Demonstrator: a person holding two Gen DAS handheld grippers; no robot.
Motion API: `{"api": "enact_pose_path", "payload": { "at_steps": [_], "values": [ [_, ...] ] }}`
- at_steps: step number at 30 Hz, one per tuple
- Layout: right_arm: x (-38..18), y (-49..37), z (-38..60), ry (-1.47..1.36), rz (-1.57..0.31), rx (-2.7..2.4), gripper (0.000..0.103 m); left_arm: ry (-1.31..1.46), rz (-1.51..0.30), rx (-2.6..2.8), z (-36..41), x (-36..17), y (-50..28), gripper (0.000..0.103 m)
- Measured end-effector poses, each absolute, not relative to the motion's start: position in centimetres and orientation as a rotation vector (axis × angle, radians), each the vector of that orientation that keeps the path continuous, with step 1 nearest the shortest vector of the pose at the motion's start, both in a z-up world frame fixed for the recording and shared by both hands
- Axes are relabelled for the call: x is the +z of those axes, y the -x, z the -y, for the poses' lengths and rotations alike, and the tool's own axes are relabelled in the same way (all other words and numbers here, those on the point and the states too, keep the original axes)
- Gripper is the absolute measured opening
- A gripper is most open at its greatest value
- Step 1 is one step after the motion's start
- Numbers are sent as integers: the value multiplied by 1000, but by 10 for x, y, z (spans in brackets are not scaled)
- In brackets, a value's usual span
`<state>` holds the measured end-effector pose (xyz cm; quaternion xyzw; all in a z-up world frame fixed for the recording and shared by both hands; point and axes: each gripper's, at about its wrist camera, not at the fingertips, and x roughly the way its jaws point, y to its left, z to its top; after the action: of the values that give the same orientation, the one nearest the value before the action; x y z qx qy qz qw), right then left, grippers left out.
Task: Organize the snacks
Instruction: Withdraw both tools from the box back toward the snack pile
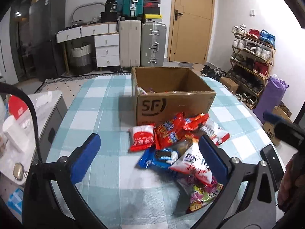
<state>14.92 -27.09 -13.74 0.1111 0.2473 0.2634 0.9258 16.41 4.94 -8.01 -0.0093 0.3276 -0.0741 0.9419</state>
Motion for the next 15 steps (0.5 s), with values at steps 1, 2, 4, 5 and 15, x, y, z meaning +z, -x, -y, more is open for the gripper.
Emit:
{"api": "enact_pose_path", "payload": {
  "at_steps": [1, 2, 4, 5, 15],
  "values": [
    [-144, -149, 271, -238, -525, 541, 102, 35, -677, -153, -52, -84, -163, 103],
    [-152, -148, 271, -250, -548, 544, 102, 47, -687, -157, -54, -87, -162, 103],
    [-170, -151, 270, -274, -608, 552, 102, 66, -703, -156, -58, -93, -161, 103],
    [-178, -152, 270, -285, -632, 555, 102, 74, -708, -153, -60, -96, -159, 103],
    [-233, -158, 256, -347, -834, 618, 102, 110, -746, -134, -76, -125, -140, 103]
  ]
}}
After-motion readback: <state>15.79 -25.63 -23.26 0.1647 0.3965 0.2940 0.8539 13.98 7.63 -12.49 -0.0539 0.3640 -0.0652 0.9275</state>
